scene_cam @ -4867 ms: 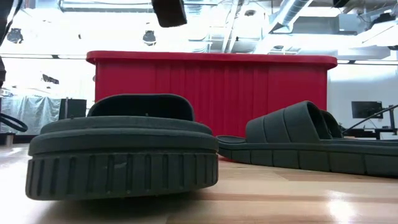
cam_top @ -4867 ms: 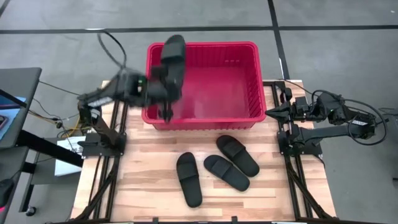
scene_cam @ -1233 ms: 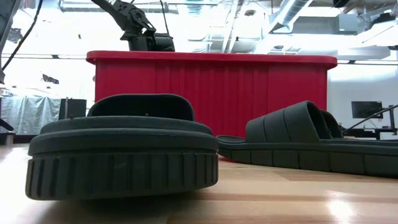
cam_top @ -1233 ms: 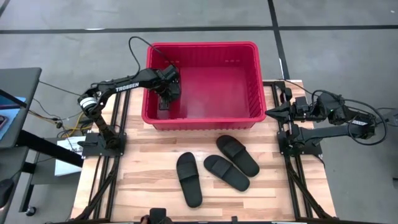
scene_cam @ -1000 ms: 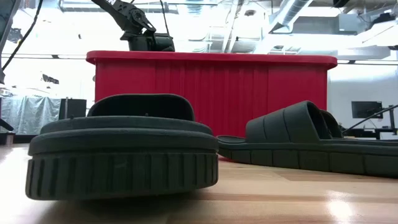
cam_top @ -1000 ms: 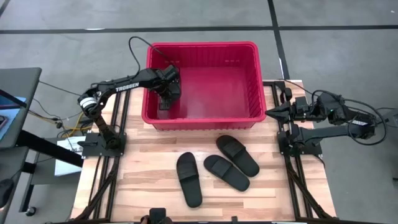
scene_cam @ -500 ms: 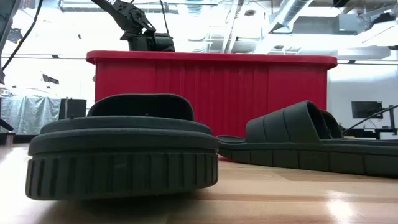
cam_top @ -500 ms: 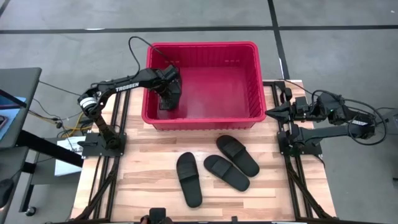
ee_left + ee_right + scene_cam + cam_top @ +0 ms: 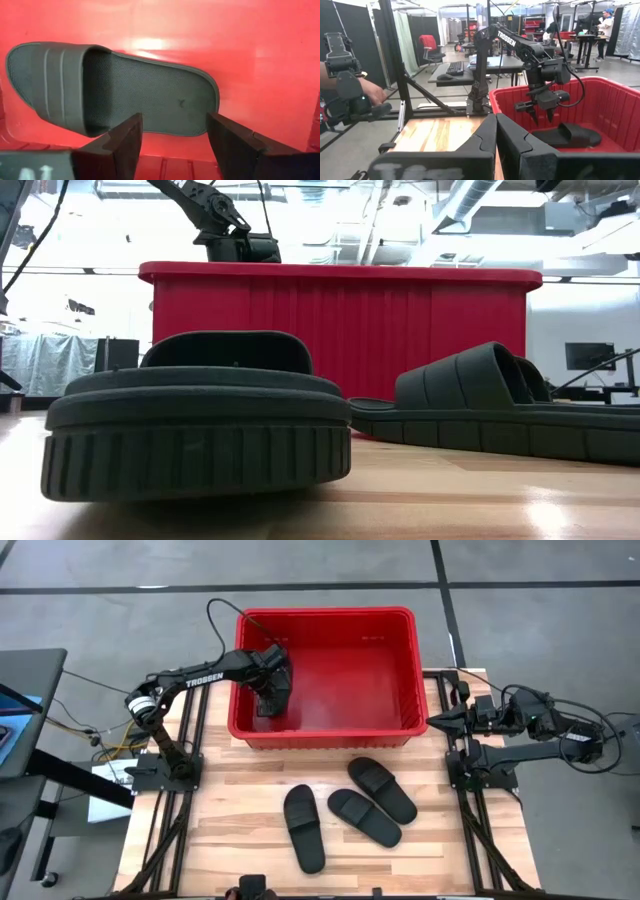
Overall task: Pick and place slides into bin
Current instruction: Put the black slide into the red bin
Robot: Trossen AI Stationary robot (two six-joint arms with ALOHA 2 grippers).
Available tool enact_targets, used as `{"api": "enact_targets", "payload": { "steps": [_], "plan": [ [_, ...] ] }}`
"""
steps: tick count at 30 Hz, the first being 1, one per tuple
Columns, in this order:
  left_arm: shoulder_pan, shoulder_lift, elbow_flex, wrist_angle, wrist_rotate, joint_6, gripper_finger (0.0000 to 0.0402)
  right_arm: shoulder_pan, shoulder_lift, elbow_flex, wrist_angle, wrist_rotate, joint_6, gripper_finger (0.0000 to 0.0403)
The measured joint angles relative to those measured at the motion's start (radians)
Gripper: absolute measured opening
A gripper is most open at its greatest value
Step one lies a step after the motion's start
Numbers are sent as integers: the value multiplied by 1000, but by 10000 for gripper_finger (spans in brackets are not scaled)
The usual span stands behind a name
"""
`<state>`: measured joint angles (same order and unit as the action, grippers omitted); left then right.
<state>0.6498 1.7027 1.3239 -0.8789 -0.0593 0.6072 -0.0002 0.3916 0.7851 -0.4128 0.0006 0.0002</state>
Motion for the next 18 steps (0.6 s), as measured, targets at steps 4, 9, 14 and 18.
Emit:
{"api": "enact_targets", "payload": {
  "steps": [4,9,14,18],
  "plan": [
    [-1,0,3,1,33,-5,210,0,0,0,0,0,0,0],
    [-7,-26,55,1,195,-86,210,0,0,0,0,0,0,0],
    [-38,-98,108,32,381,-152,210,0,0,0,0,0,0,0],
    [-72,-210,120,138,494,-203,210,0,0,0,0,0,0,0]
  ]
}}
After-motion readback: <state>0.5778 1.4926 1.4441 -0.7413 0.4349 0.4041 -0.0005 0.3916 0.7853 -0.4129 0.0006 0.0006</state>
